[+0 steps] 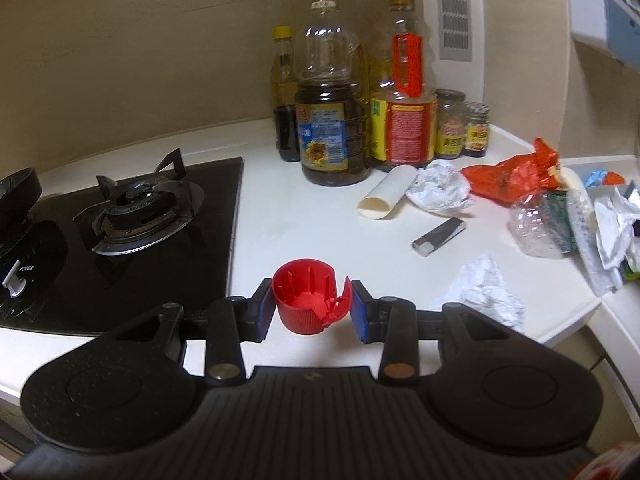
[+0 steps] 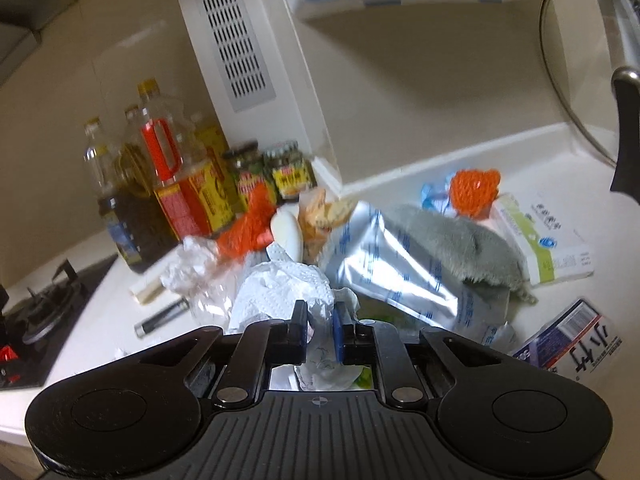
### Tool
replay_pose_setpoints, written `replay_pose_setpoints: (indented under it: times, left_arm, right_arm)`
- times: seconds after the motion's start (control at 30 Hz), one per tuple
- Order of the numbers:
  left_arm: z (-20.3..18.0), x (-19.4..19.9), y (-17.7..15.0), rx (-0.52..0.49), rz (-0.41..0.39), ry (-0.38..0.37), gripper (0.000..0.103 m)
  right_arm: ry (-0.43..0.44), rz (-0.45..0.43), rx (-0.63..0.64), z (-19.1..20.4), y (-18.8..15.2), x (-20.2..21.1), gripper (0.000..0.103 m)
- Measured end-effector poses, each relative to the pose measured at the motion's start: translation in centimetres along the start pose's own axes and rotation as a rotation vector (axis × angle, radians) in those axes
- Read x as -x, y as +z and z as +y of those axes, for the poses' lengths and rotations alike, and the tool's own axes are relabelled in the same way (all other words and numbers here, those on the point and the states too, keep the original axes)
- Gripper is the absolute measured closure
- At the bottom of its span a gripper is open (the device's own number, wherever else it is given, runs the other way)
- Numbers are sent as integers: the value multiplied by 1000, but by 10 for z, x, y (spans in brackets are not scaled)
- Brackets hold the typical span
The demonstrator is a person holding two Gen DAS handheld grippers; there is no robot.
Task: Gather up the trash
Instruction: 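Grasp the crumpled white paper with the right gripper while the left holds the red cup, then lower both grippers into the bin, releasing the red cup and white paper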
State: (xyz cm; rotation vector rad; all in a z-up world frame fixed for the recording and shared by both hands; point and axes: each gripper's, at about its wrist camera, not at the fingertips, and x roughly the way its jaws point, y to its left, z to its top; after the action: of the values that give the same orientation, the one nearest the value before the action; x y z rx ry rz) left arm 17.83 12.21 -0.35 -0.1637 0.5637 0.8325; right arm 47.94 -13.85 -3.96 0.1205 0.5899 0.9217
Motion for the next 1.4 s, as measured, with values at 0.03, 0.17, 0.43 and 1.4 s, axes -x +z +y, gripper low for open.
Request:
replay_pose_setpoints:
  times: [0.03, 0.17, 0.43, 1.4]
  left_arm:
    - [-1, 2, 0, -5, -3, -9, 66]
    - [-5, 12, 1, -23, -20, -65, 66]
    - [-17, 27, -4, -78, -23, -226, 66]
    - [-59, -9, -144, -301, 226, -588, 66]
  right_arm:
    - [2, -14, -3, 1, 2, 4, 90]
    - [-6, -64, -6, 9, 7, 23, 91]
    - [-44, -91, -23, 35, -4, 74, 91]
    - [-226, 254, 22, 110, -215, 64, 90]
